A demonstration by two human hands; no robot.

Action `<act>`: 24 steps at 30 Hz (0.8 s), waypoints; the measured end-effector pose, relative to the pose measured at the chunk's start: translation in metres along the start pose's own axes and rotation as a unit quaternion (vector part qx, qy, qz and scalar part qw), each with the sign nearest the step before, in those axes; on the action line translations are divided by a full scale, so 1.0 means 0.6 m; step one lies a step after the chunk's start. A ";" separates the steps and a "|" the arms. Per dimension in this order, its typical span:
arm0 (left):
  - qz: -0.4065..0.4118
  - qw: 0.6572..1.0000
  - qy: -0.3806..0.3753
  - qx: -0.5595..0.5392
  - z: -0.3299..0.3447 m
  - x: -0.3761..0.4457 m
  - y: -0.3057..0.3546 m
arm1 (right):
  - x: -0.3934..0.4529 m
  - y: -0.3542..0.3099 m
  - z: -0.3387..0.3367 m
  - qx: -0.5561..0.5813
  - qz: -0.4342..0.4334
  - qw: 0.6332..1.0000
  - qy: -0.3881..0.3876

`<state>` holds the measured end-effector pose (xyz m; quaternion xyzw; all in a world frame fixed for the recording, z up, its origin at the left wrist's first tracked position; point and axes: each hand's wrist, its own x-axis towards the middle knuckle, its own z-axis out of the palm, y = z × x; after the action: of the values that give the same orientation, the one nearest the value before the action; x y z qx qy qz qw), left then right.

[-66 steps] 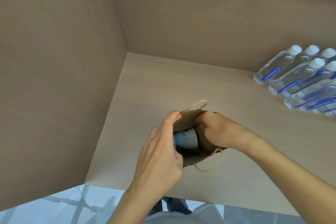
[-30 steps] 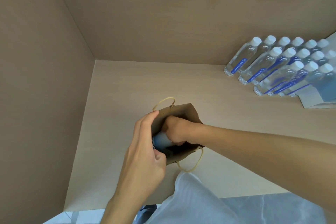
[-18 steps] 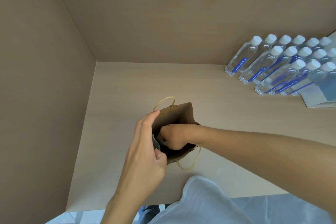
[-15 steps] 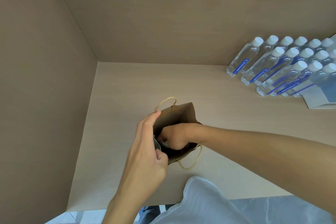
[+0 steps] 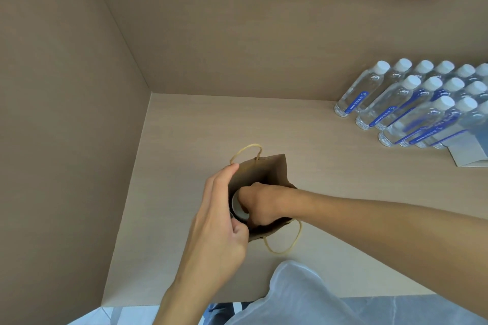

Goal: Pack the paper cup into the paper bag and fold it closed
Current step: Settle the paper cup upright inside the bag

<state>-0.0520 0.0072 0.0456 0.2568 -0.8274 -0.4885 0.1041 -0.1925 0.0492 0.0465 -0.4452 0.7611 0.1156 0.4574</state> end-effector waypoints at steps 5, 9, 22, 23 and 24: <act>-0.002 1.000 0.002 0.002 -0.003 0.001 0.001 | -0.012 -0.009 -0.006 -0.012 -0.011 0.999 0.038; 0.004 1.000 0.002 -0.004 -0.005 0.001 0.005 | -0.036 -0.014 -0.029 -0.050 -0.027 0.996 0.069; 0.013 1.000 0.002 -0.001 -0.005 0.003 0.003 | -0.127 -0.005 -0.098 -0.151 -0.062 0.940 0.299; 0.014 1.000 0.002 0.000 -0.004 0.003 0.004 | -0.130 -0.008 -0.101 -0.151 -0.062 0.940 0.299; 0.014 1.000 0.002 0.000 -0.005 0.003 0.004 | -0.131 -0.011 -0.102 -0.152 -0.064 0.941 0.296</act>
<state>-0.0533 0.0049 0.0488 0.2460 -0.8309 -0.4862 0.1125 -0.2091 0.0548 0.1449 -0.5711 0.8055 0.0637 0.1446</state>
